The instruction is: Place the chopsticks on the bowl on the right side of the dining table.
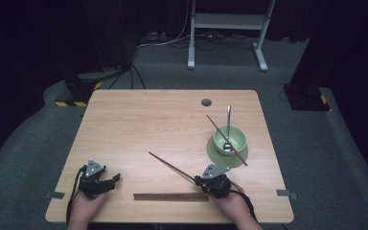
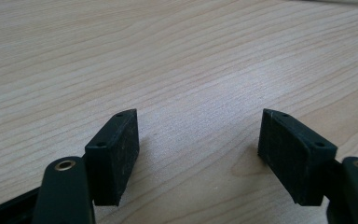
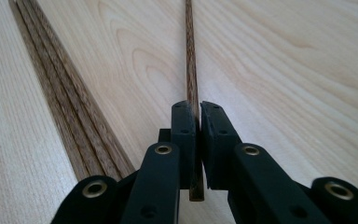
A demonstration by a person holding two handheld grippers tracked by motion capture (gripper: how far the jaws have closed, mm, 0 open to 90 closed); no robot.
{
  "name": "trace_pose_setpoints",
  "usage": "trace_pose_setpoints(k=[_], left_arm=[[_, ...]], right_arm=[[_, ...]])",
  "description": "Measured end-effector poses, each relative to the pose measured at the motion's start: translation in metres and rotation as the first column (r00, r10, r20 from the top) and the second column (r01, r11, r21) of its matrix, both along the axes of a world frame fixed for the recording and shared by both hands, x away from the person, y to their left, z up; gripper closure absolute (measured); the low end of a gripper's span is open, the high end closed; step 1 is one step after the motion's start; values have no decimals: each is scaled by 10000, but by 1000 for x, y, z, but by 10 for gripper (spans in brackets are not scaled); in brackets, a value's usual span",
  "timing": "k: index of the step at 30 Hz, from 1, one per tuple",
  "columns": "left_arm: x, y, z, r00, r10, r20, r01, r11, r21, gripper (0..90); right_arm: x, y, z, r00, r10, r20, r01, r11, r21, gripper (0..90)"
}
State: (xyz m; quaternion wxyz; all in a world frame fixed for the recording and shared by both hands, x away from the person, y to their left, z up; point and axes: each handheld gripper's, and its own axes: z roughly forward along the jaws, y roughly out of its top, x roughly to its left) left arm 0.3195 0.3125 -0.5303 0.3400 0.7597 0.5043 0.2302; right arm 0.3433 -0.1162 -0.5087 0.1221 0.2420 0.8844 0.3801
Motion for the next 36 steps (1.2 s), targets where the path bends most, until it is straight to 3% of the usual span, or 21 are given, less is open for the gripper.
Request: trace_pose_setpoints(k=[3,20,31,36], left_arm=[[0,0,0,10000,11,-36,-11,10000,-39,290],[0,0,0,10000,-1,-7,1,10000,-12,291],[0,0,0,10000,0,-24,0,10000,-28,291],[0,0,0,10000,-13,-41,13,10000,-35,290]], right_arm=[[0,-4,4,9999,-146,72,144,9995,271,846],[-3,-11,20,9959,-437,789,385,9971,662,847],[-2,-29,32,9833,-1188,1381,1026,9876,1190,847],[1,-40,35,9781,-1527,1413,1330,9812,1399,847]])
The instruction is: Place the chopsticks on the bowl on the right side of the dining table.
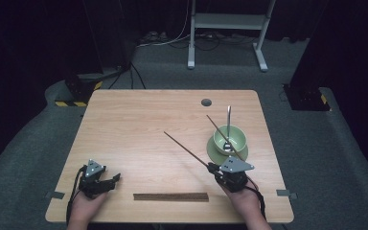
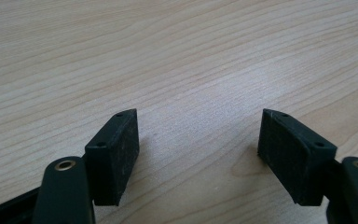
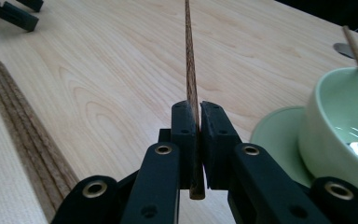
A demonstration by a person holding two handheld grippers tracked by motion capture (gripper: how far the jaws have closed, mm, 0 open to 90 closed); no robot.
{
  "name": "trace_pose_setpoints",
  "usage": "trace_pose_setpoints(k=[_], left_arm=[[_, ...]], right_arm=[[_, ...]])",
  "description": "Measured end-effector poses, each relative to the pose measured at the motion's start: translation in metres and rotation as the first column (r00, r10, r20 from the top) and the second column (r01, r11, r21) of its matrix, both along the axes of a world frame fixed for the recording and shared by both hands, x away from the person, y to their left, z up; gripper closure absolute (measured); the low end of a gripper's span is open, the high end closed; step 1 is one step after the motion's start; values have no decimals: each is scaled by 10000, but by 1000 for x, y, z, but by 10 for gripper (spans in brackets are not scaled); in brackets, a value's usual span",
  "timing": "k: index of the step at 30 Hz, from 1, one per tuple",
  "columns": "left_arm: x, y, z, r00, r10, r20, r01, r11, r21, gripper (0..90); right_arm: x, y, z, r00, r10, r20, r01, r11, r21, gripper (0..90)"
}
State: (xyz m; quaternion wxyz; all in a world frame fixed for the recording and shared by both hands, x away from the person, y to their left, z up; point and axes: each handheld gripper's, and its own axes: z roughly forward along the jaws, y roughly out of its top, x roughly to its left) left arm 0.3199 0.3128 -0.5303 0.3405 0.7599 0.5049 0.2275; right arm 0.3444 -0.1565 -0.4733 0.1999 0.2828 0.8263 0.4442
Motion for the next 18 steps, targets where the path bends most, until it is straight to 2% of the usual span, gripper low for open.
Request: trace_pose_setpoints(k=[18], left_arm=[[0,0,0,10000,9,18,-9,10000,6,292]], right_arm=[[6,-26,8,9949,-983,232,968,9935,593,847]])
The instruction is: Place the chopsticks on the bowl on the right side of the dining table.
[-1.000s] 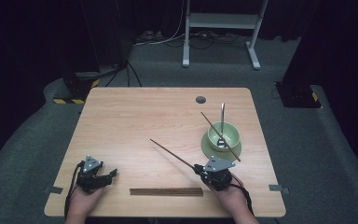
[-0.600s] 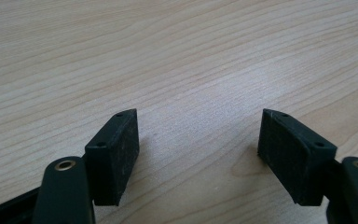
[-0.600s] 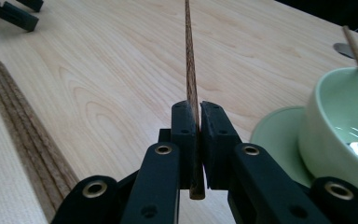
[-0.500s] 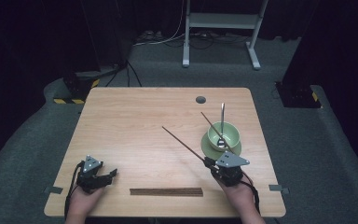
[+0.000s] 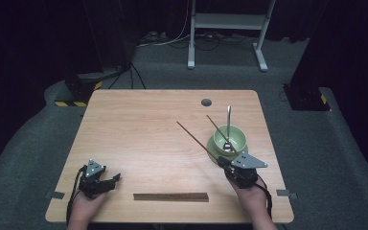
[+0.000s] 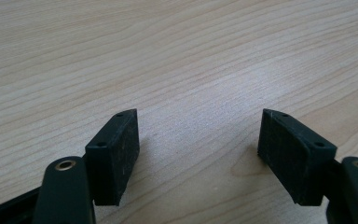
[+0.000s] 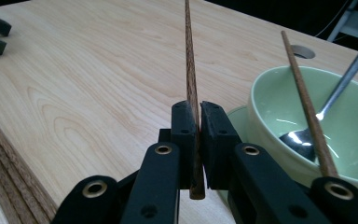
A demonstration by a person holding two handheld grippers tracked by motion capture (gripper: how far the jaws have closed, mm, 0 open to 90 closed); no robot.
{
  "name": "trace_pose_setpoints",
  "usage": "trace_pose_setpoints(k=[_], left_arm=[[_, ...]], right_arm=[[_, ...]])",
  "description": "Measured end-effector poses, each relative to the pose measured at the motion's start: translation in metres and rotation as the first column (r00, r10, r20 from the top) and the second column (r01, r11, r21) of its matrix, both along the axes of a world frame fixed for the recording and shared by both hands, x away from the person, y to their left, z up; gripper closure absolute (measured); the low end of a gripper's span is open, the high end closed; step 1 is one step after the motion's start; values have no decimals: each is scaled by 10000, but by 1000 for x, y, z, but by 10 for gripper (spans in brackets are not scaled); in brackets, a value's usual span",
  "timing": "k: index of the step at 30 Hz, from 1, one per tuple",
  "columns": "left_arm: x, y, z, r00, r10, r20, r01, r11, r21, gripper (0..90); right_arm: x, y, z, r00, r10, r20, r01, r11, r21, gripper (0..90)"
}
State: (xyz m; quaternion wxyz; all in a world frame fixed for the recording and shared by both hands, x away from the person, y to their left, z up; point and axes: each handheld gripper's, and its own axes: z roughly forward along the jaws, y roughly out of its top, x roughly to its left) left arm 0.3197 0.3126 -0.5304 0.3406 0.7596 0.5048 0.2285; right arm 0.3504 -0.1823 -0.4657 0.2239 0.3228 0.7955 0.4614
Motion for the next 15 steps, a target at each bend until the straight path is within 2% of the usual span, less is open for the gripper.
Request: trace_pose_setpoints(k=[4,7,15], left_arm=[[0,0,0,10000,-17,37,17,10000,52,292],[0,0,0,10000,-3,-1,3,10000,-2,292],[0,0,0,10000,-7,3,7,10000,-3,293]], right_arm=[[0,-4,1,9995,-293,130,292,9996,28,847],[1,-8,1,9983,-565,105,563,9982,185,847],[4,-18,0,9952,-970,91,968,9951,212,847]])
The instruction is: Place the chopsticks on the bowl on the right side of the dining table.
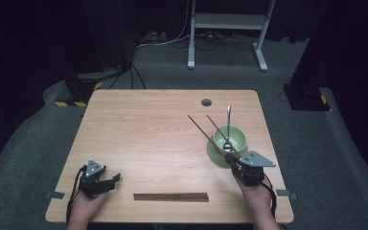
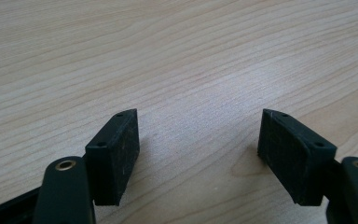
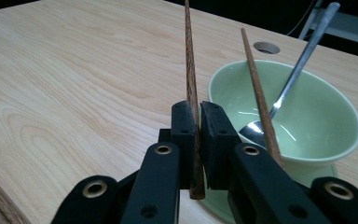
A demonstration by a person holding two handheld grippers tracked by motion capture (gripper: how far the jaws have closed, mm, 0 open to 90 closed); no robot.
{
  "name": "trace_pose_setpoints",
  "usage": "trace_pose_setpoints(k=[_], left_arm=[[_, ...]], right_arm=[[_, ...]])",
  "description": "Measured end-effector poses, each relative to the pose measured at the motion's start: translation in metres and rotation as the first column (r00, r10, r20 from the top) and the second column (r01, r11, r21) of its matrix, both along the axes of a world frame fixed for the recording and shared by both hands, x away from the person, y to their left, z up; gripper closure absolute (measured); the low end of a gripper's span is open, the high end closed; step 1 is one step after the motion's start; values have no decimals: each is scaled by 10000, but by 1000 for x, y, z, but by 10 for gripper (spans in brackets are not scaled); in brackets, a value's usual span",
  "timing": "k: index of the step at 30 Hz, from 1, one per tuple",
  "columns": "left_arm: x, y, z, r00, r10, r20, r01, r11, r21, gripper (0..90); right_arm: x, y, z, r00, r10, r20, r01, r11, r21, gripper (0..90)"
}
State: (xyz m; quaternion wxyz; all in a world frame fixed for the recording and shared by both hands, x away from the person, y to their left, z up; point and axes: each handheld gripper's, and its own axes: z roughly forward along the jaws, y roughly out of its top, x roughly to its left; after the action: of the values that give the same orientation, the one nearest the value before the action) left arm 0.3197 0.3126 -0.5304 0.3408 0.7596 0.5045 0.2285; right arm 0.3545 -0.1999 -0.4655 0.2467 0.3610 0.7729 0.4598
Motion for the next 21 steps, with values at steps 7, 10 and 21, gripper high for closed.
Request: trace_pose_setpoints(k=[7,10,21], left_arm=[[0,0,0,10000,-5,10,5,10000,2,293],[0,0,0,10000,-17,30,17,10000,48,293],[0,0,0,10000,-28,39,28,10000,61,293]], right_arm=[[2,-9,0,9994,-336,-38,336,9994,15,847],[3,-13,-1,9987,-500,-100,501,9987,62,847],[4,-19,-5,9936,-1114,-182,1109,9934,-298,847]])
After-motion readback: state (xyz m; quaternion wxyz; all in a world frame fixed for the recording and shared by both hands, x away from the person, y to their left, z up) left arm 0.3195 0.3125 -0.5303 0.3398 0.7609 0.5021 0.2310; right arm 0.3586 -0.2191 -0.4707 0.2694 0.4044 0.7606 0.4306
